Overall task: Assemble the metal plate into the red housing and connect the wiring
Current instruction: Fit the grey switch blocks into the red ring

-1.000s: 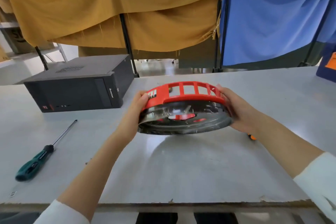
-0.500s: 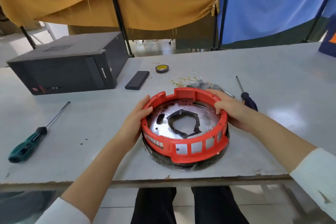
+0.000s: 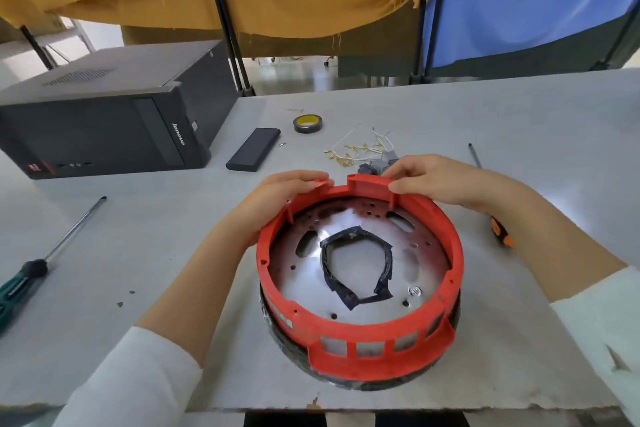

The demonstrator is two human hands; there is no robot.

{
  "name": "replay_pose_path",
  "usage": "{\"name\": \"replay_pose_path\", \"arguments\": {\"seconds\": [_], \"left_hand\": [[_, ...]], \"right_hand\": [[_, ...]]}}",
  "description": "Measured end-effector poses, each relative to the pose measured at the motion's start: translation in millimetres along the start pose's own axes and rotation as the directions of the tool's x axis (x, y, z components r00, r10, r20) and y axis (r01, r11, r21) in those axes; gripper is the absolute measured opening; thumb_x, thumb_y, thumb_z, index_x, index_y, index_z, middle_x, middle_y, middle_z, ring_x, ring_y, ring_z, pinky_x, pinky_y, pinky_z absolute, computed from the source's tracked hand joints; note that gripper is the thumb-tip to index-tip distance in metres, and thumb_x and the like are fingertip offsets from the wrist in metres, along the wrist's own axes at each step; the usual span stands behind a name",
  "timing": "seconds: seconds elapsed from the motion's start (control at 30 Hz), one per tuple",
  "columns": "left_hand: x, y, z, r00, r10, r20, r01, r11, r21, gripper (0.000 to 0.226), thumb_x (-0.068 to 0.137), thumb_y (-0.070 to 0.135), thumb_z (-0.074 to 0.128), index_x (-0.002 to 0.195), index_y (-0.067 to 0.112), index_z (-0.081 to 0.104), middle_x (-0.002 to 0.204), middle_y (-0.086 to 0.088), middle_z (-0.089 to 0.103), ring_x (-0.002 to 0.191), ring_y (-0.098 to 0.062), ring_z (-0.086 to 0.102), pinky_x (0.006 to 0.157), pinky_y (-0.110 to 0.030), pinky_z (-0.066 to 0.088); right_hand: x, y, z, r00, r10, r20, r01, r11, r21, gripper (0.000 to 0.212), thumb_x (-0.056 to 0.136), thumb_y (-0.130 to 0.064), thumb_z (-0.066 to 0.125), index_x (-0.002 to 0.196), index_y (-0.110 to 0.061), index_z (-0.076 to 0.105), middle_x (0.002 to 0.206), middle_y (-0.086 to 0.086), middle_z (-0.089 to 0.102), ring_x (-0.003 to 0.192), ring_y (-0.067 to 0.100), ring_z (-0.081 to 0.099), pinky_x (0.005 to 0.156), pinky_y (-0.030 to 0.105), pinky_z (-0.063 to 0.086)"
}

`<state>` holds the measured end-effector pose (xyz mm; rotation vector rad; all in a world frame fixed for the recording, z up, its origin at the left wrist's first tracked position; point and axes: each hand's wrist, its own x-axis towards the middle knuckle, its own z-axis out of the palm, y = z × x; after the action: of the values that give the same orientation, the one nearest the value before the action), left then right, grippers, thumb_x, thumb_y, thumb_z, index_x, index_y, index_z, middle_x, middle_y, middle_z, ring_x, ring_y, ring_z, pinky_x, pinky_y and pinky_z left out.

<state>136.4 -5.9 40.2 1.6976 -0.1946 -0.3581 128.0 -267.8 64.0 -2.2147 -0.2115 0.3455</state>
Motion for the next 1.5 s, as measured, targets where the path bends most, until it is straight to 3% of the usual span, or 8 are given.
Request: {"name": "replay_pose_path", "arguments": {"seconds": [0.17,0.3,0.53,0.8,1.0,1.17,1.33,1.5], "left_hand": [[34.6,-4.5,-2.1,0.984,-0.015,0.175,0.035,0.993,-0.114,0.026,0.093,0.012,0.057,0.11,0.017,0.076,0.12,-0.002,0.071,0.113,-0.015,0.066,0.086,-0.02,0.054],[47.4,-13.3,-6.8,0.97,-0.022,0.242,0.067,0.982,-0.179,0.03,0.086,0.019,0.062,0.113,0.017,0.074,0.125,-0.004,0.069,0.118,-0.019,0.064,0.095,-0.027,0.053],[46.3,-12.3,-5.5,0.97,0.004,0.243,0.045,0.98,-0.195,0.037,0.081,0.019,0.064,0.115,0.01,0.072,0.123,-0.006,0.07,0.115,-0.019,0.066,0.088,-0.022,0.054],[43.5,-8.4,-4.6,0.977,-0.01,0.214,0.039,0.99,-0.134,0.031,0.089,0.009,0.053,0.114,0.009,0.072,0.117,-0.005,0.073,0.11,-0.018,0.068,0.086,-0.022,0.055],[38.5,-5.8,-3.7,0.98,-0.006,0.198,0.029,0.993,-0.116,0.03,0.093,0.005,0.05,0.107,0.012,0.075,0.112,-0.004,0.074,0.103,-0.015,0.071,0.077,-0.017,0.054],[37.8,-7.4,-4.4,0.976,-0.017,0.217,0.046,0.99,-0.133,0.027,0.088,0.014,0.057,0.106,0.016,0.077,0.115,-0.006,0.073,0.107,-0.02,0.069,0.085,-0.022,0.055],[38.1,-6.8,-4.4,0.98,-0.014,0.197,0.033,0.995,-0.091,0.024,0.095,0.01,0.056,0.108,0.014,0.076,0.116,-0.004,0.073,0.109,-0.018,0.069,0.089,-0.022,0.054],[33.5,-2.8,-4.6,0.985,0.006,0.171,-0.008,1.0,0.012,0.025,0.097,0.01,0.054,0.107,0.018,0.076,0.115,0.003,0.073,0.11,-0.012,0.067,0.096,-0.021,0.051]], "right_hand": [[36.3,4.3,-22.5,0.998,0.009,0.058,-0.009,1.0,-0.005,0.016,0.091,-0.027,0.061,0.106,-0.027,0.064,0.098,-0.001,0.069,0.083,0.012,0.065,0.069,0.022,0.053],[72.4,13.8,-23.5,0.982,-0.129,-0.137,0.104,0.979,-0.177,0.025,0.091,-0.016,0.06,0.109,-0.032,0.059,0.114,-0.005,0.062,0.088,0.009,0.057,0.074,0.023,0.048],[108.3,36.5,-3.3,0.968,-0.25,0.002,0.208,0.803,-0.558,0.042,0.085,-0.041,0.065,0.125,-0.041,0.056,0.126,-0.016,0.052,0.099,0.006,0.021,0.098,0.031,0.03],[104.3,31.3,2.8,0.964,-0.251,-0.089,0.188,0.878,-0.441,0.02,0.071,-0.046,0.069,0.079,-0.059,0.057,0.097,-0.006,0.043,0.105,0.02,0.043,0.09,0.031,0.039],[100.8,29.8,4.2,0.968,-0.25,-0.024,0.213,0.865,-0.455,0.017,0.075,-0.043,0.069,0.077,-0.054,0.056,0.09,-0.013,0.043,0.087,0.001,0.04,0.077,0.022,0.03],[106.7,31.3,10.6,0.969,-0.241,-0.058,0.173,0.828,-0.533,0.013,0.065,-0.061,0.056,0.074,-0.052,0.05,0.1,-0.008,0.054,0.105,0.02,0.044,0.09,0.032,0.031],[96.4,20.7,5.7,0.915,-0.324,-0.239,0.293,0.943,-0.157,0.024,0.077,-0.019,0.071,0.09,-0.036,0.061,0.094,-0.015,0.064,0.095,0.002,0.057,0.089,0.016,0.042],[79.0,5.7,-13.1,0.936,-0.348,-0.044,0.349,0.909,0.227,0.044,0.082,0.007,0.065,0.115,-0.021,0.058,0.107,0.0,0.07,0.1,0.012,0.066,0.088,0.026,0.053]]}}
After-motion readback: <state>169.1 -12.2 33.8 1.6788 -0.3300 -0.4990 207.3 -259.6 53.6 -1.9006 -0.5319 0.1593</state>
